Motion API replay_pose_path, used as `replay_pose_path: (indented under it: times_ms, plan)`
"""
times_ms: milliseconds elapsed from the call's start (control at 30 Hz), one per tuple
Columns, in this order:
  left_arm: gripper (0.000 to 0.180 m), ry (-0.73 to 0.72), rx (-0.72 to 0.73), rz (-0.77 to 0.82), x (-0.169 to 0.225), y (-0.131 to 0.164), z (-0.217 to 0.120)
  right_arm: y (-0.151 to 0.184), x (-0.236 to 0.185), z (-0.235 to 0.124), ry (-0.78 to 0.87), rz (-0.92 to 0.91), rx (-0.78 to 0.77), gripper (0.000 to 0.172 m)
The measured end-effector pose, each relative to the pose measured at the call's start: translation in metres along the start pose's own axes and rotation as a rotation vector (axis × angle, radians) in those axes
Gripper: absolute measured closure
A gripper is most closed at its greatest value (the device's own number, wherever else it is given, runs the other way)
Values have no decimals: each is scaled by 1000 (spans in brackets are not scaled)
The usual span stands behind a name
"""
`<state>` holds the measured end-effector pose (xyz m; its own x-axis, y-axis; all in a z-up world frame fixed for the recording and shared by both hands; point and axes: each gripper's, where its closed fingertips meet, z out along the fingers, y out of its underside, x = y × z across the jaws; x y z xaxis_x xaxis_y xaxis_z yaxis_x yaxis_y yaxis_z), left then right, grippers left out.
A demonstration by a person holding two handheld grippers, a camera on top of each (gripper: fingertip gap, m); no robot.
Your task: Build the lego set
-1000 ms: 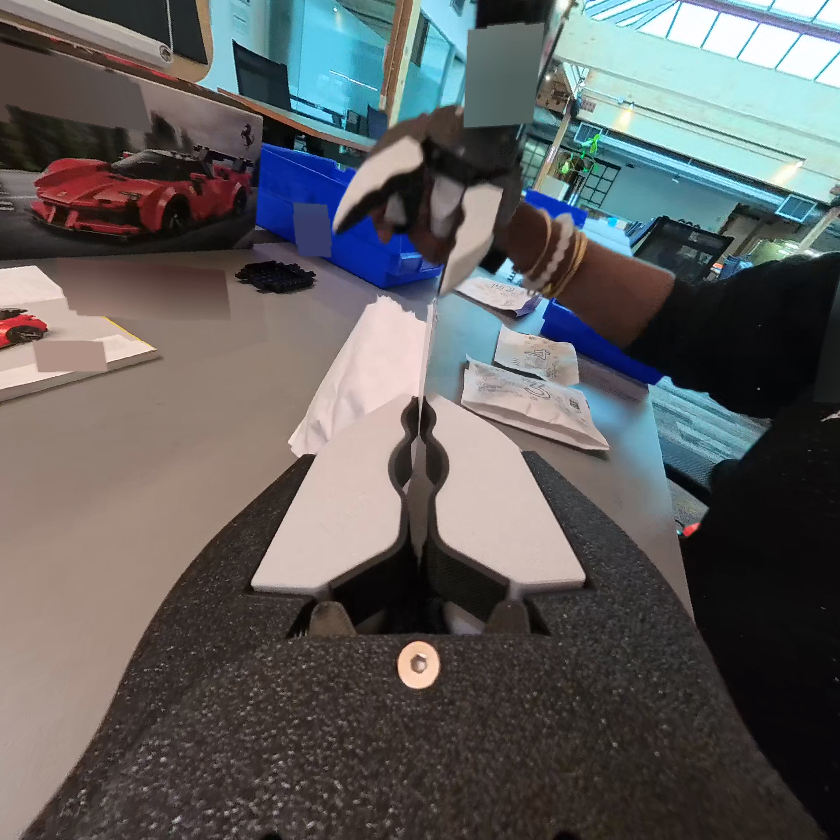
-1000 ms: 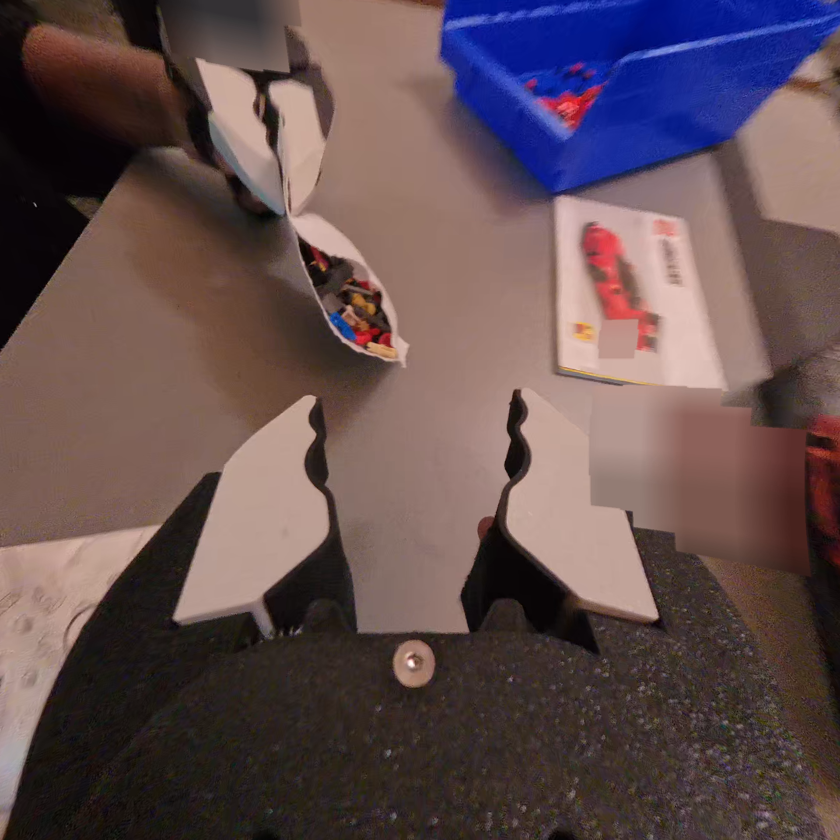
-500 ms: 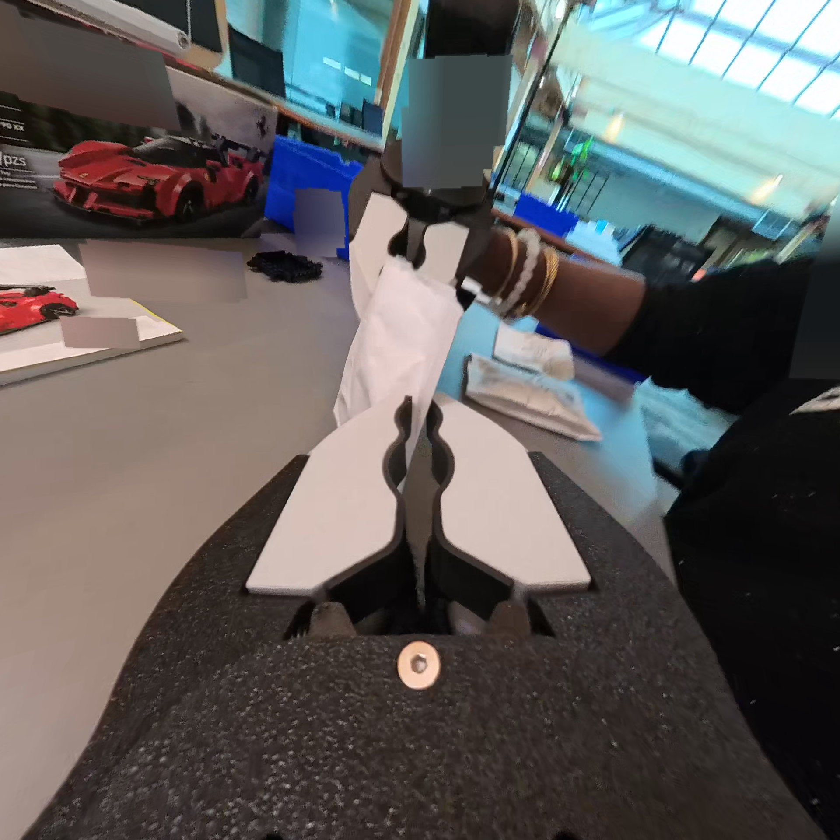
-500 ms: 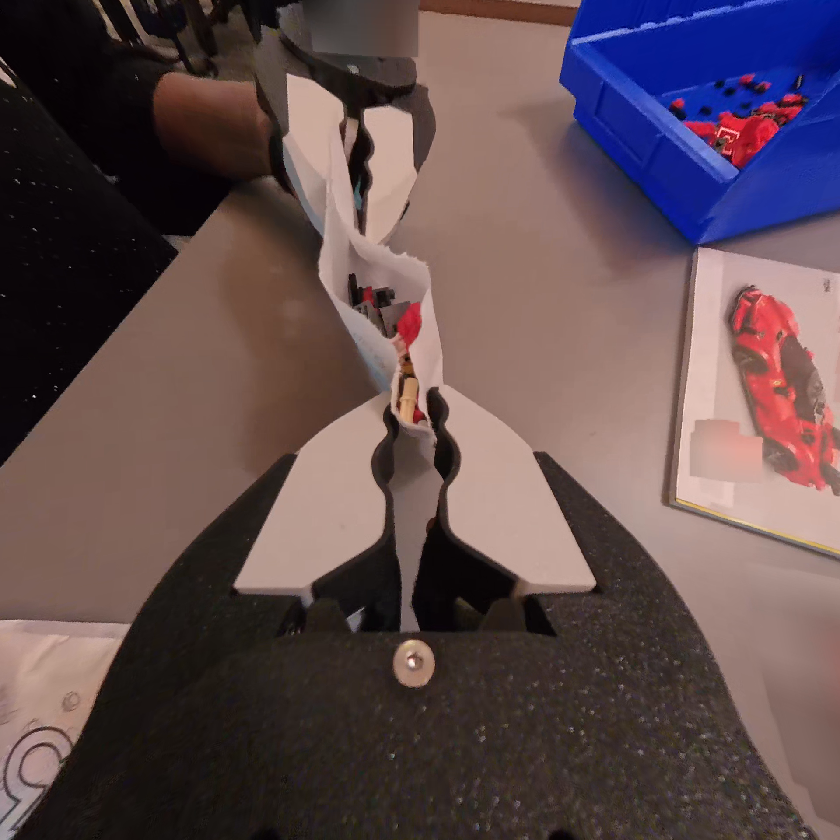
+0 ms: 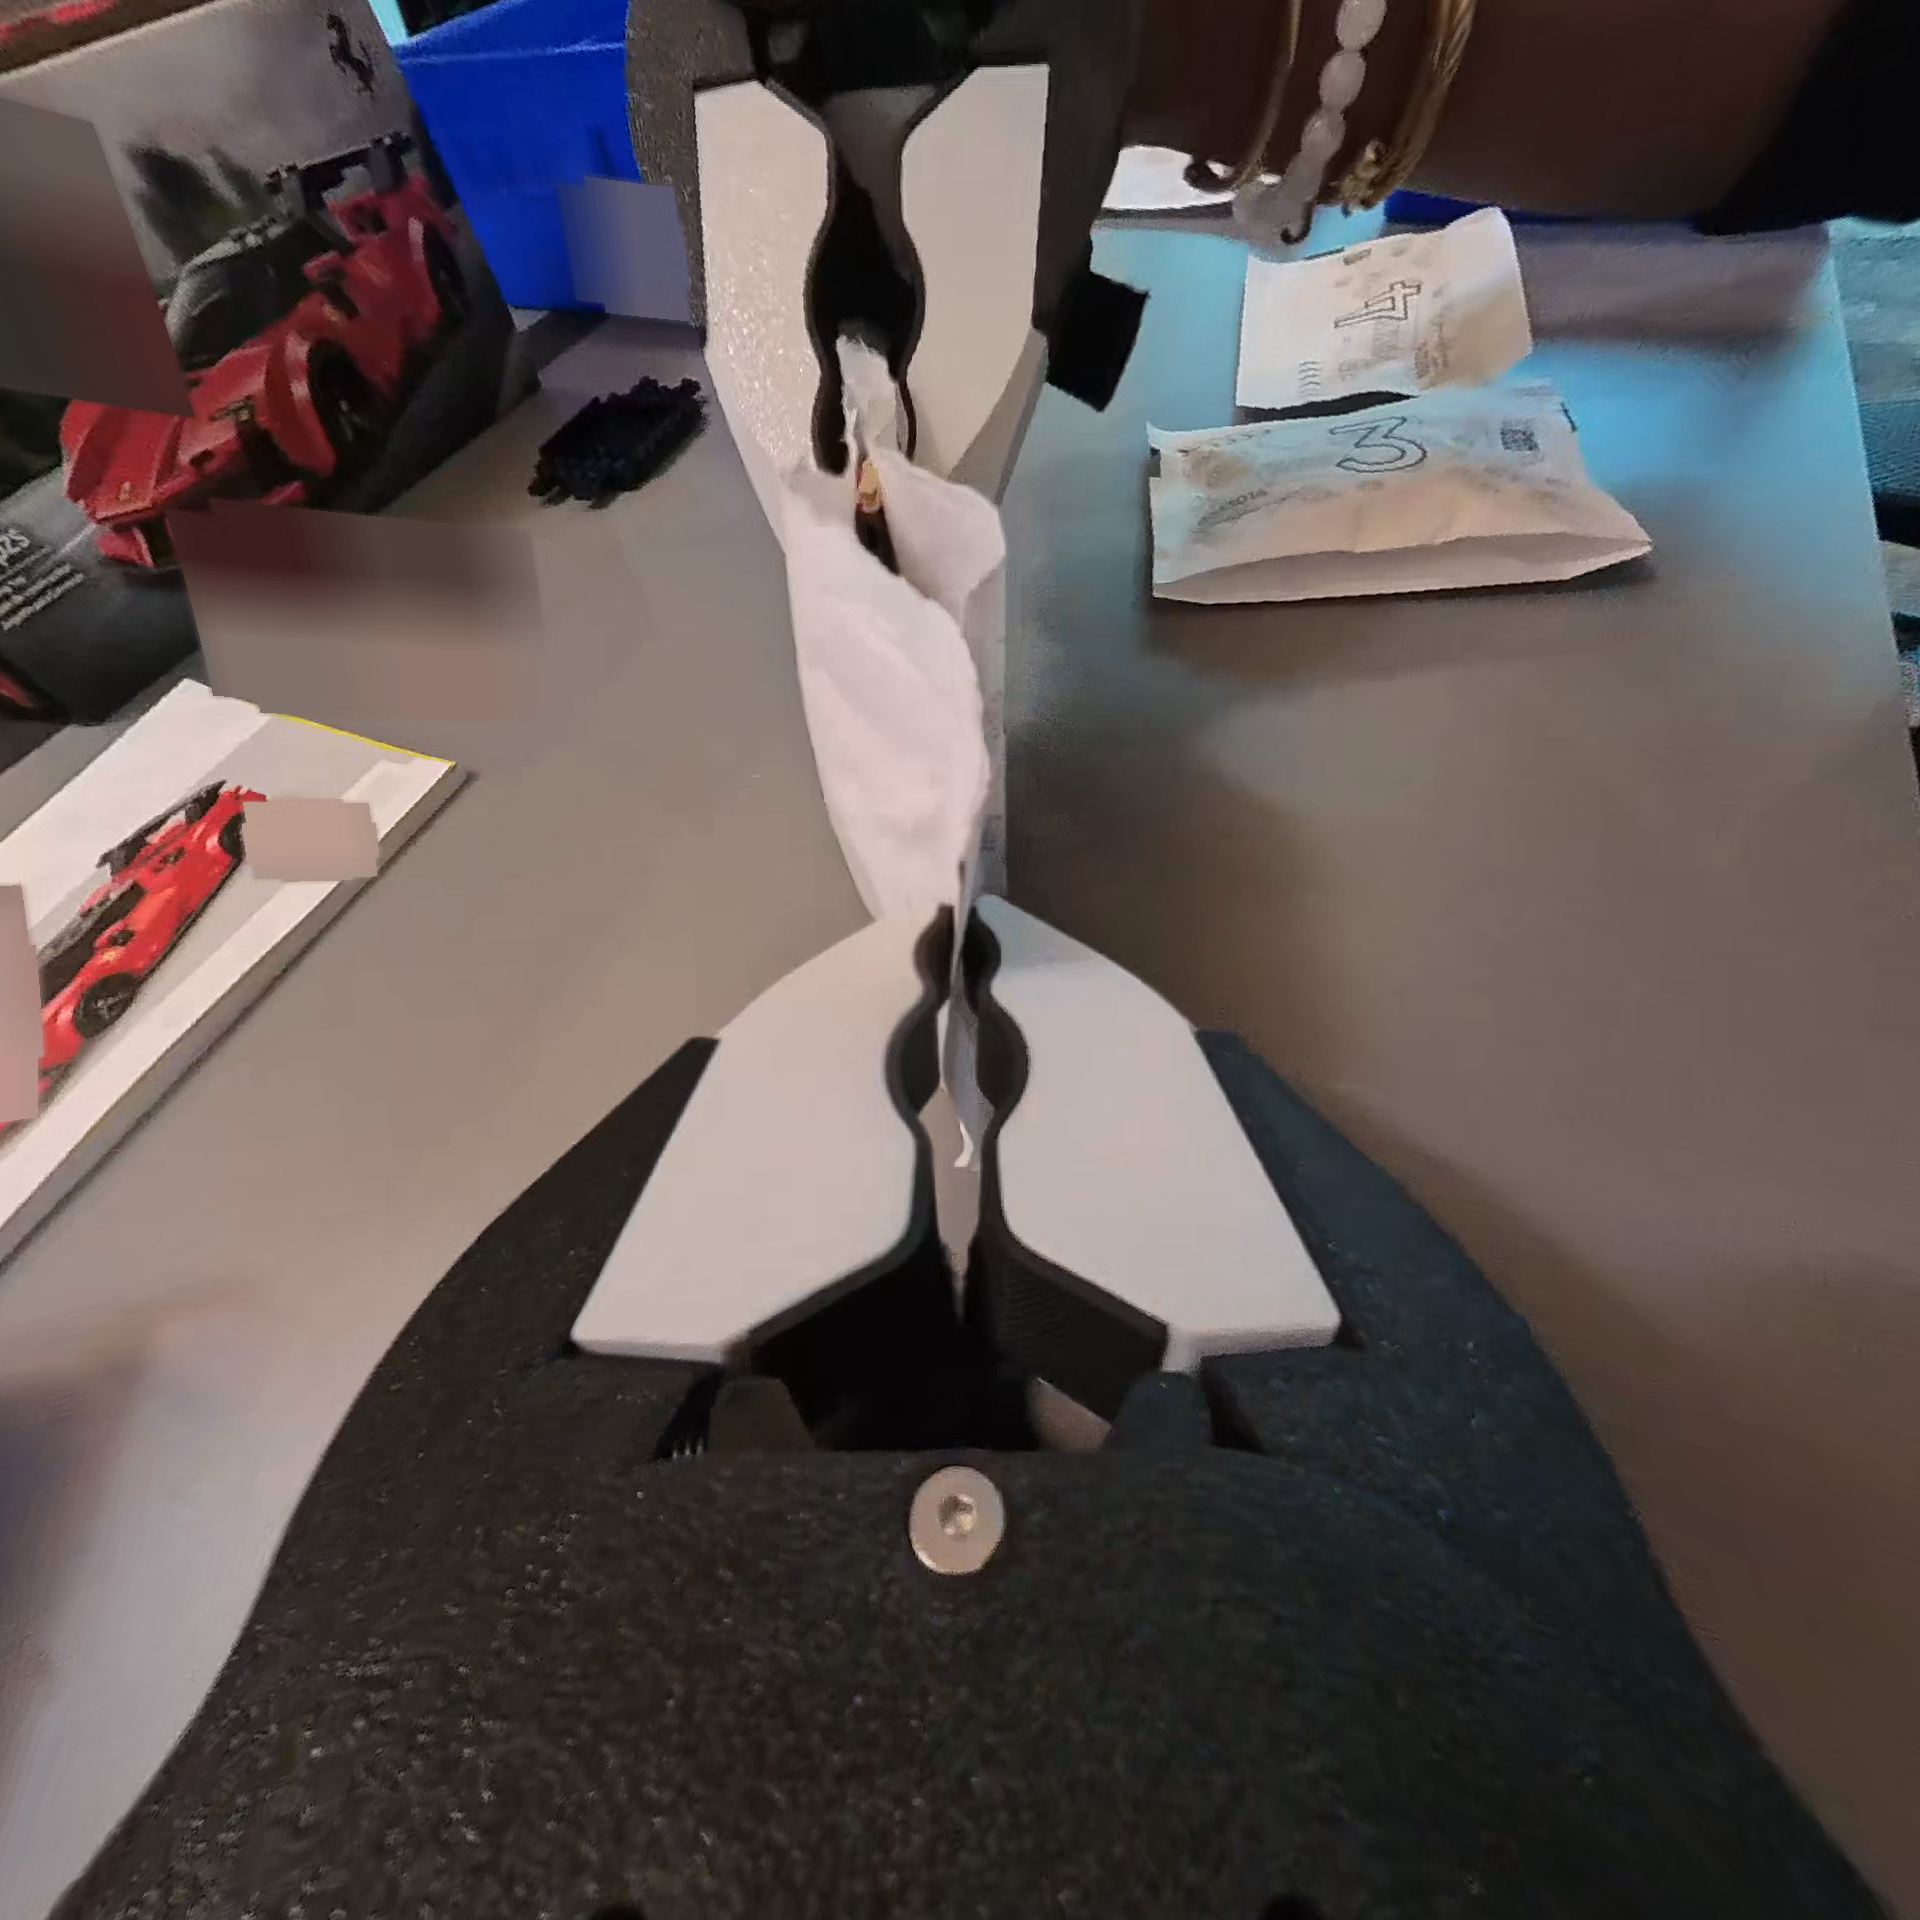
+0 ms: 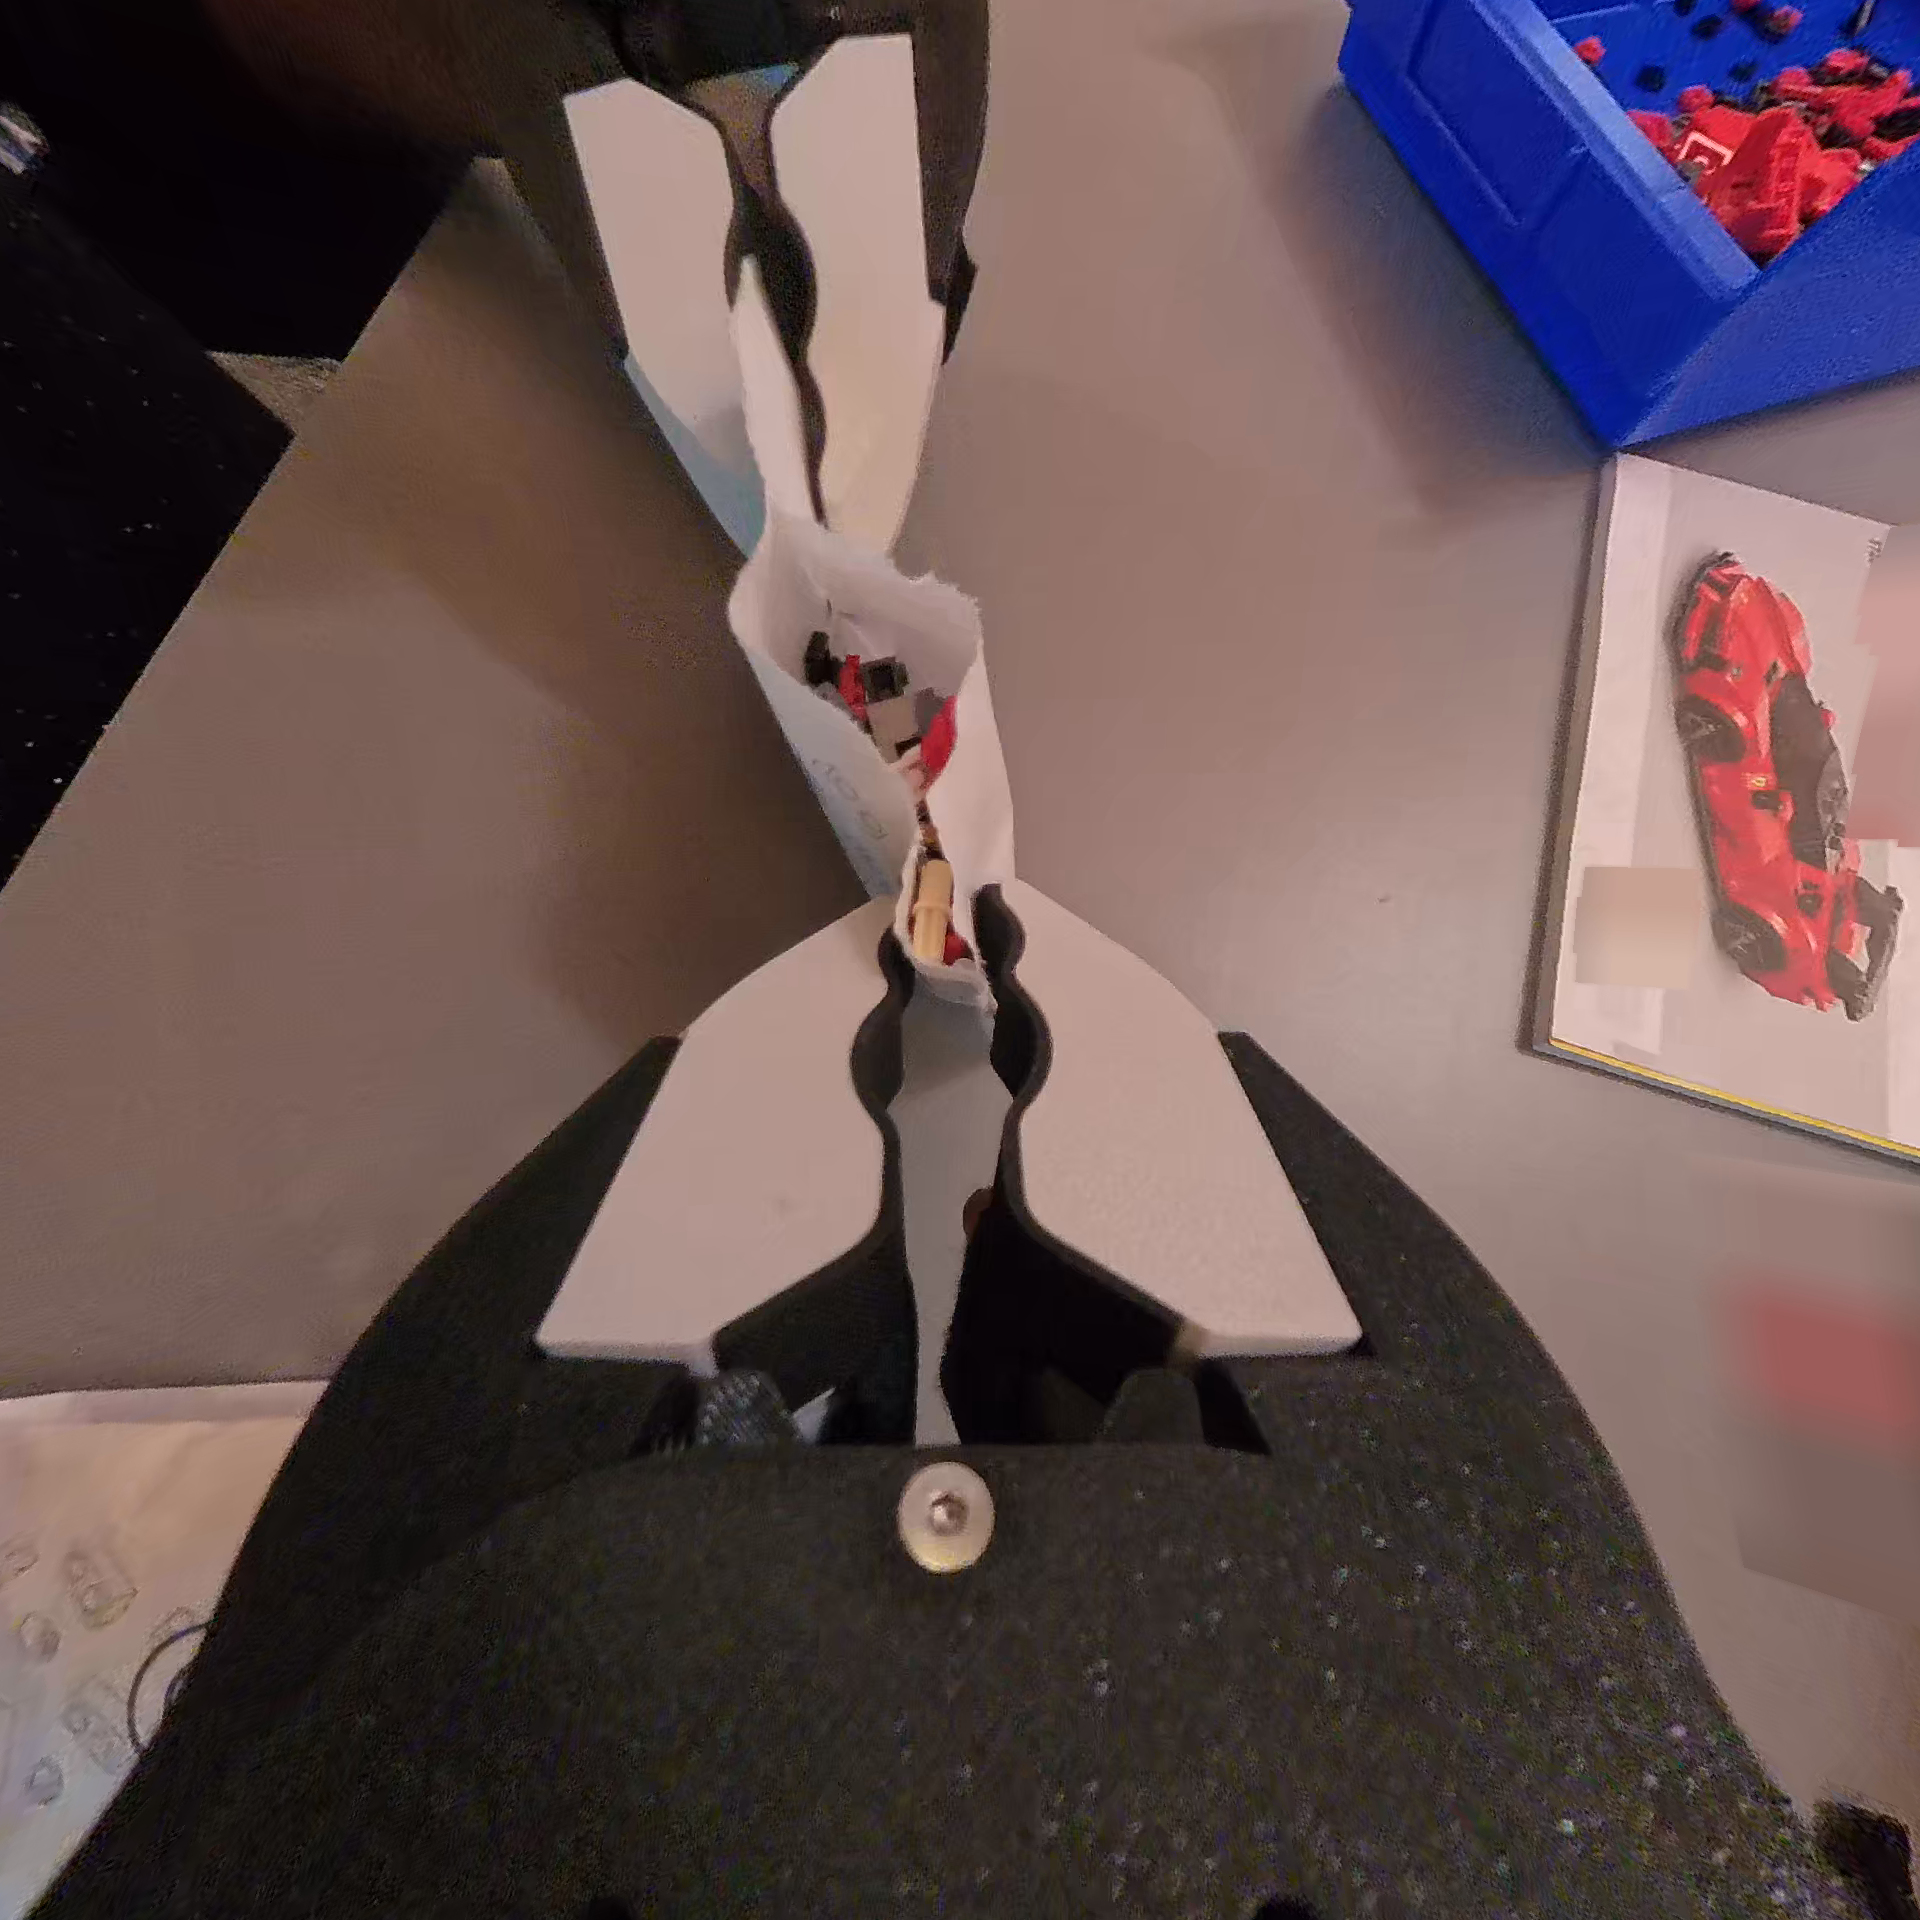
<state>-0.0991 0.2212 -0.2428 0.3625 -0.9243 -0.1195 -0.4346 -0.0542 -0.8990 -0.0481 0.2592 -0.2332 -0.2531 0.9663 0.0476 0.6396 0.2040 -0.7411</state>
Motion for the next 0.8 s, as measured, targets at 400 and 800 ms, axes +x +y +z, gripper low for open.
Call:
replay_pose_path:
  times_ms: [400, 800]
  plan:
    - [180, 41, 53, -20, 0, 3, -5, 9, -9, 22, 28, 4, 89, 145]
    - [180, 38, 44, -23, 3, -3, 10, 11, -14, 17, 54, 12, 90, 145]
